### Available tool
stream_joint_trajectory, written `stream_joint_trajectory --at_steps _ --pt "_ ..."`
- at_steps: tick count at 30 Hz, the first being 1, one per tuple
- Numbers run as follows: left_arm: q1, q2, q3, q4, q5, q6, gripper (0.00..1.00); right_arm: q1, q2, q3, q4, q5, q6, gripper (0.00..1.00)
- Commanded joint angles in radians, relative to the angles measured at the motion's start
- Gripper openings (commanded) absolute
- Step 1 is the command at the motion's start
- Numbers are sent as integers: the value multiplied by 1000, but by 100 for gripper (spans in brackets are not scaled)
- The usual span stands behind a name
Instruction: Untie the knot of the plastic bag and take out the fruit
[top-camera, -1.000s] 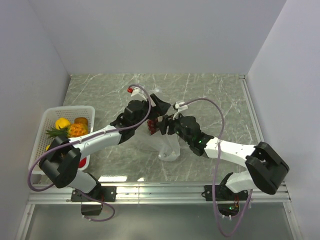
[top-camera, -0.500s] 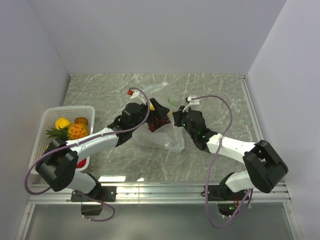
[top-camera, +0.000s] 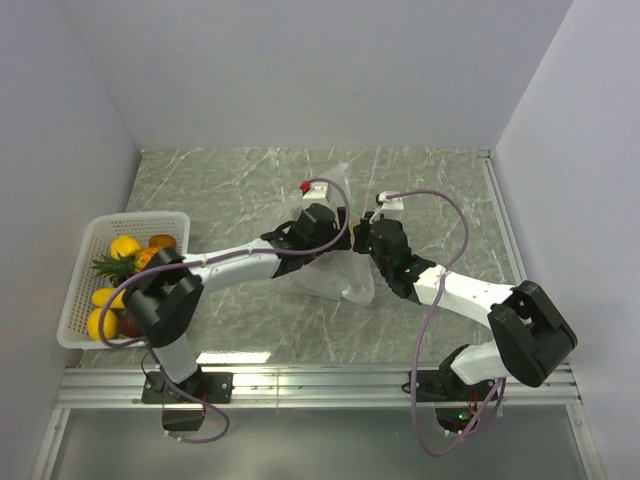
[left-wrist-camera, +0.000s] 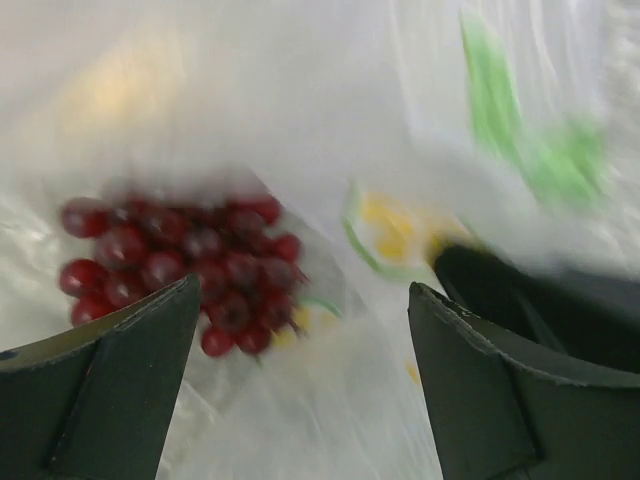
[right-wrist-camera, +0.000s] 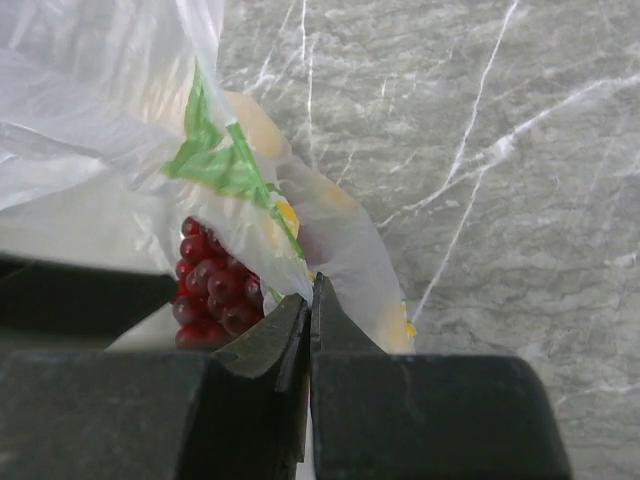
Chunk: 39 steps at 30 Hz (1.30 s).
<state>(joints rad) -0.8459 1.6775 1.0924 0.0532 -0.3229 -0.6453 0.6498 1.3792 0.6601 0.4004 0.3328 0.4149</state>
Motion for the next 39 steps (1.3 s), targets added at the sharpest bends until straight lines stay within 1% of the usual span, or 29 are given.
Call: stream_joint_trajectory --at_steps 1,5,9,12,15,18,21,22,24,25,27,28,29,30,35,36,37,39 --pt "7 79 116 -153 -182 -71 91 1 -38 16 3 40 9 0" --pt "5 203 191 -225 -246 -128 92 1 -54 -4 3 48 4 0" --pt "7 267 222 -236 -265 -135 92 1 -60 -14 5 48 4 0" --pt "7 272 224 -260 -278 -162 92 -2 -54 -19 2 63 10 0" --pt "11 216 132 -182 -263 -154 92 -10 -43 -13 -24 107 21 0" --pt "28 231 144 -210 -252 -165 91 -13 -46 -19 -14 97 18 0" --pt "36 287 179 -251 -245 -168 83 -12 -45 -19 -8 72 21 0" --pt "37 298 184 -260 -240 -168 76 -12 -46 -19 -11 72 22 0" --pt "38 307 178 -263 -235 -169 68 -13 -51 -25 -9 74 19 0" --pt "38 301 169 -256 -231 -168 54 -13 -57 -27 -8 77 16 0" --pt "37 257 124 -219 -228 -157 39 -13 -63 -27 -8 81 10 0" --pt "38 216 109 -205 -226 -139 29 -13 -62 -24 -8 81 9 0" --pt "34 193 80 -194 -219 -129 27 -13 -60 -21 -9 81 7 0" --pt "36 170 66 -175 -211 -107 21 -13 -55 -16 -12 80 7 0" --pt "19 -21 -43 -89 -133 -19 18 -15 -37 18 -31 103 -4 0" --pt "16 -50 -81 -70 -83 -2 18 -13 -32 25 -37 106 -7 0" --pt "15 -102 -100 -61 -55 34 14 -13 -29 42 -47 117 -8 0" --pt "10 -156 -155 -7 25 67 13 -12 -25 55 -57 124 -14 0"
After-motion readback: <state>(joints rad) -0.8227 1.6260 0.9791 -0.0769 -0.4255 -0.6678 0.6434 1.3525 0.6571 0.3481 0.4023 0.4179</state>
